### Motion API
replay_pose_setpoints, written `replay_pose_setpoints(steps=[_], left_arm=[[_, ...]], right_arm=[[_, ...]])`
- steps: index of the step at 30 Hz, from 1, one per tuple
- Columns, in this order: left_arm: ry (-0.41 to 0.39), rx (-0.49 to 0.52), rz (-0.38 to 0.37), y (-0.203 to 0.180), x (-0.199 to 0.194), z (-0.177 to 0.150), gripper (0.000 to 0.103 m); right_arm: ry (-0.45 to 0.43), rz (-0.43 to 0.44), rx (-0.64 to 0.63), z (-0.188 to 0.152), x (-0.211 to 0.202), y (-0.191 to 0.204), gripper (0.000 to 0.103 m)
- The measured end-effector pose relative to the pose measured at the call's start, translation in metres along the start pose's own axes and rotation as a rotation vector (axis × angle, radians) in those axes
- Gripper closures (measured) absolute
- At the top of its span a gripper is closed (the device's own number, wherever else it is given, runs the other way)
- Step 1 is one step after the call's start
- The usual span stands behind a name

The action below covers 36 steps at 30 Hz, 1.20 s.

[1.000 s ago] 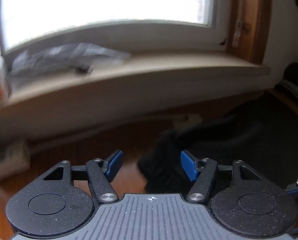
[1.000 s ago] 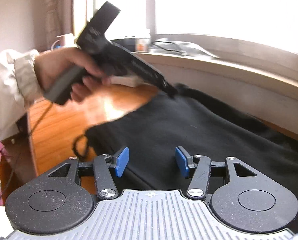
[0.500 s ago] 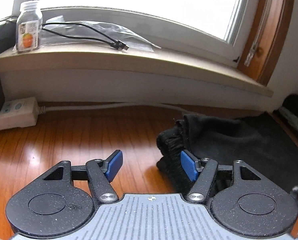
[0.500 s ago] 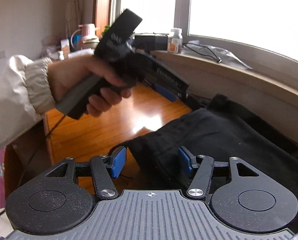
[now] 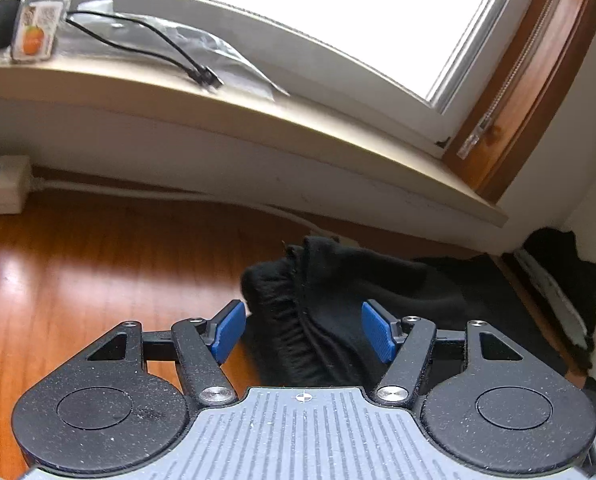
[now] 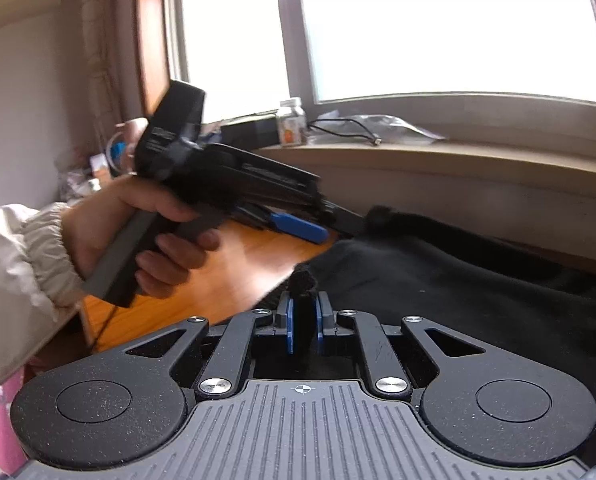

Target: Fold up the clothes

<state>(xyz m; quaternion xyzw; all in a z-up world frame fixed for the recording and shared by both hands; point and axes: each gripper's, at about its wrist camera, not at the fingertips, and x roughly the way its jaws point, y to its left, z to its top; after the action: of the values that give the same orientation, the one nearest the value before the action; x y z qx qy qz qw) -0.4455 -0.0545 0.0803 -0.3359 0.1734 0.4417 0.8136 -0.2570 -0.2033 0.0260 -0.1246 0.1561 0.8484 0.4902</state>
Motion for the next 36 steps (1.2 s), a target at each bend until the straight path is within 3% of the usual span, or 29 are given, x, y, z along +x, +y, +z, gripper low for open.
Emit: replay_pose_setpoints(steps=[4, 6, 9, 17, 19, 23, 24, 27, 32, 36], left_arm=[[0.011, -0.008, 0.036, 0.007, 0.009, -0.004, 0.028], [0.02, -0.026, 0.041, 0.014, 0.014, -0.006, 0.027], [0.039, -0.074, 0.023, 0.026, 0.022, -0.01, 0.026], [0.024, -0.079, 0.004, 0.027, 0.023, -0.014, 0.026], [0.024, -0.081, -0.001, 0.024, 0.022, -0.017, 0.026], [0.028, -0.097, -0.012, 0.02, 0.016, -0.024, 0.026], [0.029, -0.104, -0.016, 0.02, 0.015, -0.026, 0.026], [0.043, -0.159, -0.038, 0.019, 0.011, -0.029, 0.026], [0.064, -0.337, -0.141, 0.025, 0.015, -0.034, 0.026], [0.053, -0.412, -0.148, 0.018, 0.02, -0.031, 0.041]], right_arm=[[0.034, 0.014, -0.076, 0.0, 0.011, 0.014, 0.077], [0.064, 0.01, -0.134, -0.003, 0.019, 0.024, 0.044], [0.093, -0.036, -0.231, -0.01, 0.032, 0.037, 0.041], [0.195, -0.138, -0.413, -0.017, 0.068, 0.054, 0.032], [0.214, -0.135, -0.395, -0.012, 0.074, 0.052, 0.035], [0.197, -0.15, -0.4, -0.01, 0.073, 0.048, 0.074], [0.179, -0.155, -0.385, -0.008, 0.07, 0.047, 0.077], [0.115, -0.15, -0.34, -0.002, 0.057, 0.042, 0.079], [0.052, -0.146, -0.365, 0.006, 0.04, 0.045, 0.079], [0.024, -0.118, -0.352, 0.017, 0.03, 0.042, 0.079]])
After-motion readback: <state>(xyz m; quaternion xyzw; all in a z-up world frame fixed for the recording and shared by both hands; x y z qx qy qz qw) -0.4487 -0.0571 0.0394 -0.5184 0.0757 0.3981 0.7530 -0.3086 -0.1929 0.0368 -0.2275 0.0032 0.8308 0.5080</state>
